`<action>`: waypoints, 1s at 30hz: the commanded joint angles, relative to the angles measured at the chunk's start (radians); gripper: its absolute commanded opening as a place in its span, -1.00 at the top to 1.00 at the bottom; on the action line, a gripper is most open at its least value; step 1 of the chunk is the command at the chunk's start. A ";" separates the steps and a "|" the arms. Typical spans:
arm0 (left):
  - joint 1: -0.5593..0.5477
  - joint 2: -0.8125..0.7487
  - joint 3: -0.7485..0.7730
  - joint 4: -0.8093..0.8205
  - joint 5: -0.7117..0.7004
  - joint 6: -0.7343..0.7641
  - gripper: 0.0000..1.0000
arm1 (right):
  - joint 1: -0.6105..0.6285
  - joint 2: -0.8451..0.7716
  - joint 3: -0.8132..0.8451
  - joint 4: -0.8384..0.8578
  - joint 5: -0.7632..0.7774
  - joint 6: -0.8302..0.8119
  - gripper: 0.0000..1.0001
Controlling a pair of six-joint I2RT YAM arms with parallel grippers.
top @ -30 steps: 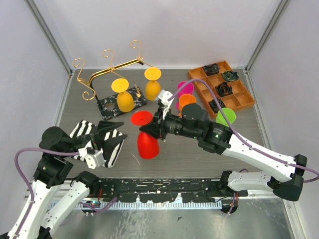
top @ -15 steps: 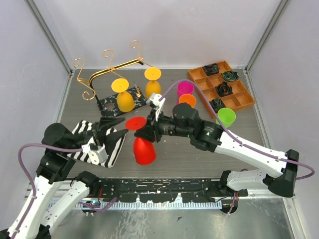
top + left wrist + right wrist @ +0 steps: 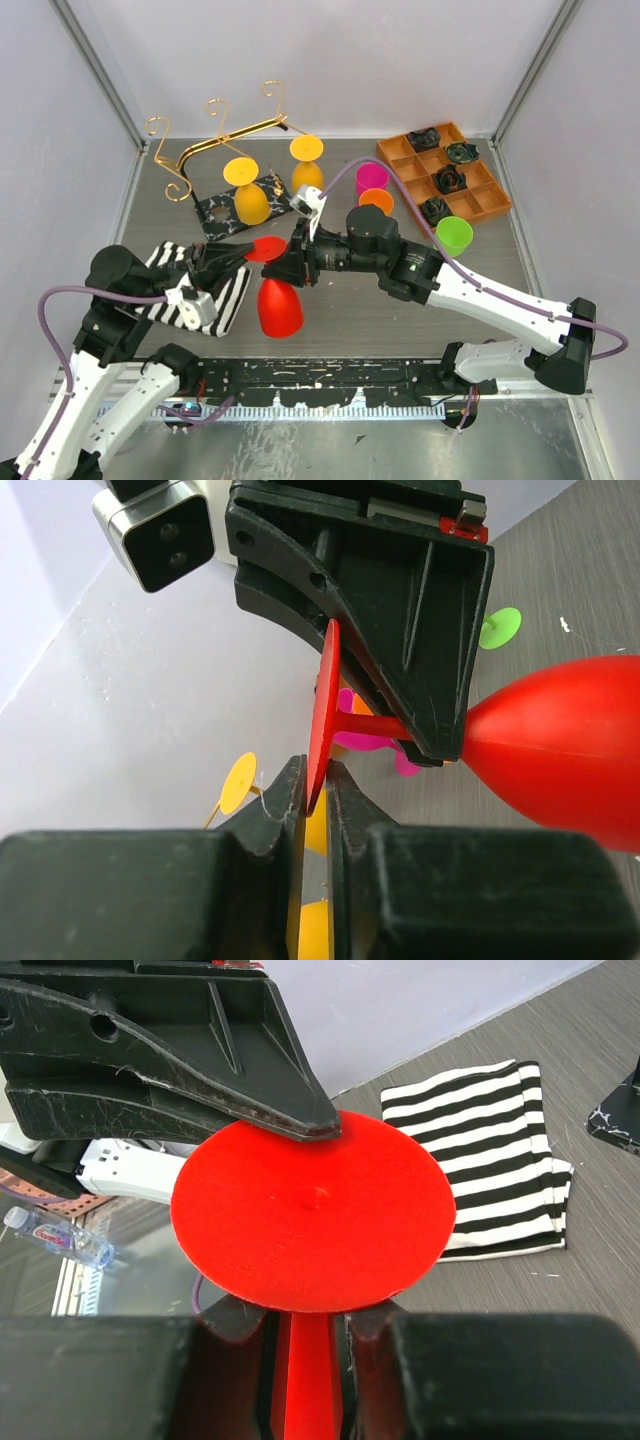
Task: Place the wine glass upside down on the wine glass rack
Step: Turn the wine glass upside down at the wine rack.
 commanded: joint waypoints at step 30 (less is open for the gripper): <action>-0.015 0.011 -0.025 -0.038 0.140 0.040 1.00 | 0.001 -0.489 -0.343 0.084 0.175 -0.764 -0.08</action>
